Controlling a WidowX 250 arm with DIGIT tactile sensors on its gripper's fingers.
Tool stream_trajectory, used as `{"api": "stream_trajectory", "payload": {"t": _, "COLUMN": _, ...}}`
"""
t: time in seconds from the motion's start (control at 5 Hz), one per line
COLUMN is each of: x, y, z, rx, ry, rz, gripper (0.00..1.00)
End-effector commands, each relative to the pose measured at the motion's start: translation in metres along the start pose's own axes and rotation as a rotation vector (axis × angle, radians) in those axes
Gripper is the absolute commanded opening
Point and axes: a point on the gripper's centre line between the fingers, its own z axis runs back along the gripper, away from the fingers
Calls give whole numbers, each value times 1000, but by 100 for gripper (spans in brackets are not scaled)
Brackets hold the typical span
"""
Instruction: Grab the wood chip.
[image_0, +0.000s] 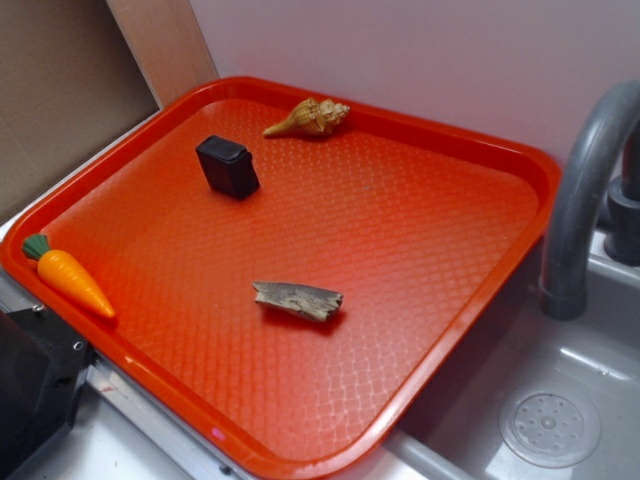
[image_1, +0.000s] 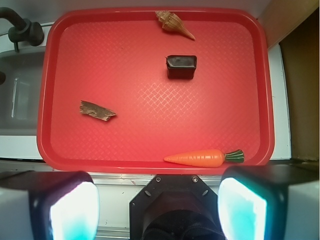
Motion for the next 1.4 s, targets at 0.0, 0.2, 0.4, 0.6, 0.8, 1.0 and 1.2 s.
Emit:
{"api": "stream_trajectory", "payload": {"t": 0.0, "x": 0, "y": 0, "z": 0, "rx": 0, "ry": 0, "rz": 0, "gripper": 100}}
{"api": "stream_trajectory", "payload": {"t": 0.2, "x": 28, "y": -31, "z": -8, "rx": 42, "ry": -135, "rz": -256, "gripper": 100}}
{"api": "stream_trajectory", "payload": {"t": 0.4, "x": 45, "y": -58, "z": -19, "rx": 19, "ry": -207, "rz": -505, "gripper": 100}}
{"api": "stream_trajectory", "payload": {"t": 0.6, "x": 62, "y": -86, "z": -48, "rx": -72, "ry": -233, "rz": -741, "gripper": 100}}
{"api": "stream_trajectory", "payload": {"t": 0.8, "x": 67, "y": -110, "z": -80, "rx": -145, "ry": -212, "rz": -981, "gripper": 100}}
{"api": "stream_trajectory", "payload": {"t": 1.0, "x": 62, "y": -125, "z": -112, "rx": -202, "ry": -128, "rz": -1085, "gripper": 100}}
{"api": "stream_trajectory", "payload": {"t": 1.2, "x": 52, "y": -133, "z": -134, "rx": -212, "ry": -66, "rz": -1115, "gripper": 100}}
